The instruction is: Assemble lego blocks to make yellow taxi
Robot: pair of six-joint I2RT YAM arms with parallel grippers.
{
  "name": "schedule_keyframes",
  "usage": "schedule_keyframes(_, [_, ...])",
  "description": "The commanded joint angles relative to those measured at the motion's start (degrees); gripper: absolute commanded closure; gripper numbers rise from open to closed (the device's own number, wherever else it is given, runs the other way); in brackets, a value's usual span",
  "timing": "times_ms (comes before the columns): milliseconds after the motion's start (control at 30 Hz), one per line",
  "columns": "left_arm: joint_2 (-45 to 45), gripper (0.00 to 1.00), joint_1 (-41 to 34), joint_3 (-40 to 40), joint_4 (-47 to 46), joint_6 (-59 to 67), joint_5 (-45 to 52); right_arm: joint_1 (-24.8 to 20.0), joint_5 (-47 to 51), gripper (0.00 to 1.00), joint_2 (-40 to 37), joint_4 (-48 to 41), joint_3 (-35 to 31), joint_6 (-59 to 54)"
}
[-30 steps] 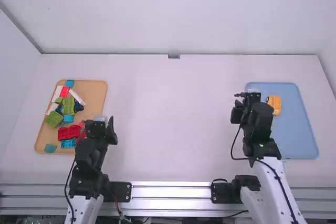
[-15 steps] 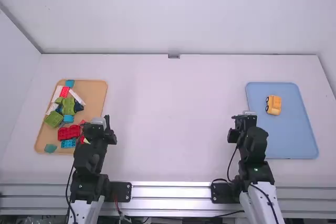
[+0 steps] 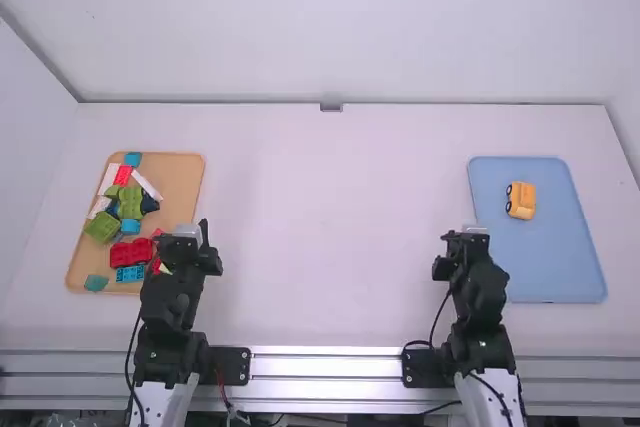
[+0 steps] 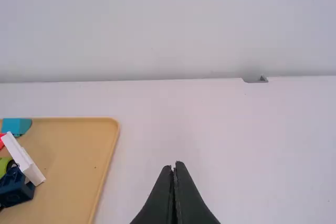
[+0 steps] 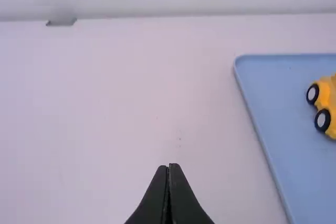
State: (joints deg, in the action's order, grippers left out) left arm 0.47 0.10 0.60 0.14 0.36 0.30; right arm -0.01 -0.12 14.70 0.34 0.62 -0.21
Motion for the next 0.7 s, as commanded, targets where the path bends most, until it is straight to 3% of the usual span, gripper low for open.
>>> schedule_keyframes(0, [-0.5,1.0,-0.1,-0.6,-0.1,-0.4,-0.3,0.0,0.1,1.0,-2.3,-0.3,-0.6,0.2])
schedule_keyframes(667, [-0.5,1.0,-0.1,-0.6,-0.1,-0.4,-0.3,0.0,0.1,1.0,-13.7,-0.3,-0.6,0.2])
